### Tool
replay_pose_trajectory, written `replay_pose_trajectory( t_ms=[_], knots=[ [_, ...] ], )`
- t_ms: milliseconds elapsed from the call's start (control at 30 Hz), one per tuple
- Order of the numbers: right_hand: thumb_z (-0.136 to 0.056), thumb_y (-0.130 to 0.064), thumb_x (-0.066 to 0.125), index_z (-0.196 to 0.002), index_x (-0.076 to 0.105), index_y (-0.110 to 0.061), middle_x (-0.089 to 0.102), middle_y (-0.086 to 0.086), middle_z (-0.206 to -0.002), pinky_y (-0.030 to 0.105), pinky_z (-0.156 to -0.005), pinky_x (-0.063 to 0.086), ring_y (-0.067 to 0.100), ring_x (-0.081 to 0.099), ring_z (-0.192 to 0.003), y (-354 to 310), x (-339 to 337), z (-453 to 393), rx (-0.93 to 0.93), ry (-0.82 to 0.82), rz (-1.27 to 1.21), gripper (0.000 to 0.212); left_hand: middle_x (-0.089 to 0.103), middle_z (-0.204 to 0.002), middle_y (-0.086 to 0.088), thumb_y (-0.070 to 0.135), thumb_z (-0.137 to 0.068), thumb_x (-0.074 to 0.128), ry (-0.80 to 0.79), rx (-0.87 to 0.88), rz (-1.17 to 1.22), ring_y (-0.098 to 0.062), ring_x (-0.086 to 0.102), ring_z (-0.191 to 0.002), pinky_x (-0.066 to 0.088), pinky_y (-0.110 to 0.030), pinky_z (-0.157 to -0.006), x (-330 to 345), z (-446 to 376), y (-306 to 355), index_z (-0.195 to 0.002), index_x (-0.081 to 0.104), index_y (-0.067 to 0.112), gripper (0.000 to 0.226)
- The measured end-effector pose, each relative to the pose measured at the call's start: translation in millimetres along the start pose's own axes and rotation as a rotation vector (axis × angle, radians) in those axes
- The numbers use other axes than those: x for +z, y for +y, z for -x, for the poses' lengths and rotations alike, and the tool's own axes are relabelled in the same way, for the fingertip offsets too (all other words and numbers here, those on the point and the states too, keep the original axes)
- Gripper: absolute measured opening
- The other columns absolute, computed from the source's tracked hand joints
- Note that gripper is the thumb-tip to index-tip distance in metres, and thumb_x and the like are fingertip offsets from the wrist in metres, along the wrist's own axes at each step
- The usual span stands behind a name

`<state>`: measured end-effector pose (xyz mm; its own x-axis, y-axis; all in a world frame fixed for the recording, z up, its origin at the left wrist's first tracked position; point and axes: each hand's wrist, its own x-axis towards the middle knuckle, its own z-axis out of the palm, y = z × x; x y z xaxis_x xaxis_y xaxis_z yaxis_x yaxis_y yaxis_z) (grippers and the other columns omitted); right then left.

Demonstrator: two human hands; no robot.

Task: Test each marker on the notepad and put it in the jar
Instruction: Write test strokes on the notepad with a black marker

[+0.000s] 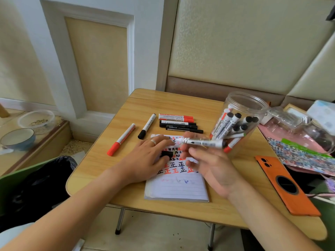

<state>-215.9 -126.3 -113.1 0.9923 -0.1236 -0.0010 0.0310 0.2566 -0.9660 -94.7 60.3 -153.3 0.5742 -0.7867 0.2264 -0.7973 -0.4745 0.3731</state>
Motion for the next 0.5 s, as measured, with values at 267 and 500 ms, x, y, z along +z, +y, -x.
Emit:
replay_pose_trajectory(
  t_ms=[267,500],
  knots=[
    [-0.101,-0.011,0.061,-0.096,0.061,-0.011,0.061,0.012,-0.067,0.022,-0.036,0.034,0.025,0.052,-0.044,15,26,14,-0.036,0.107,0.372,0.005,0.032,-0.157,0.010,0.052,-0.094,0.022,-0.019,-0.009,-0.003,-0.012,0.027,-0.145,0.024,-0.034,-0.116,5,-1,-6,-0.144,0.042,0.035,0.056],
    [-0.096,-0.006,0.063,-0.081,0.060,-0.011,0.062,0.011,-0.060,0.026,-0.037,0.042,0.025,0.058,-0.040,28,41,17,-0.077,0.122,0.520,0.016,0.030,-0.156,0.010,0.048,-0.097,0.020,-0.020,0.009,-0.028,-0.010,0.020,-0.147,0.019,-0.034,-0.116,10,-1,-8,-0.146,0.039,0.033,0.054]
  ],
)
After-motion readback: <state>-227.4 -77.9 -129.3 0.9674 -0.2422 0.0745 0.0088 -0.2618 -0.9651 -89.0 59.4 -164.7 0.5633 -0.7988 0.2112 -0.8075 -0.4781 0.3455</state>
